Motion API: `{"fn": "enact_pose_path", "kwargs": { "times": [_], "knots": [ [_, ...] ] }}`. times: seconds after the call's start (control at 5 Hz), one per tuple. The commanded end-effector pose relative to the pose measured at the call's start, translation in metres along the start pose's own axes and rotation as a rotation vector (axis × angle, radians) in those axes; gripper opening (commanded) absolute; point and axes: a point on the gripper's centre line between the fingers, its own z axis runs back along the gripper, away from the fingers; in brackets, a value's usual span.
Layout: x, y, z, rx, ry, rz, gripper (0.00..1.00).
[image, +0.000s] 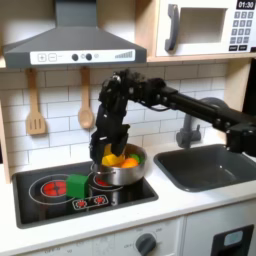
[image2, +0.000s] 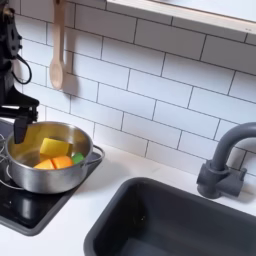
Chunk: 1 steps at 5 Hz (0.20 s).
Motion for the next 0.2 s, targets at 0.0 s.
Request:
{"fn": "enact_pose_path", "kwargs": {
  "times": [0.0],
  "knots": [
    [-0.0002,0.0005,0.0032,0.001,-0.009,-0.001,1.0]
  ]
}}
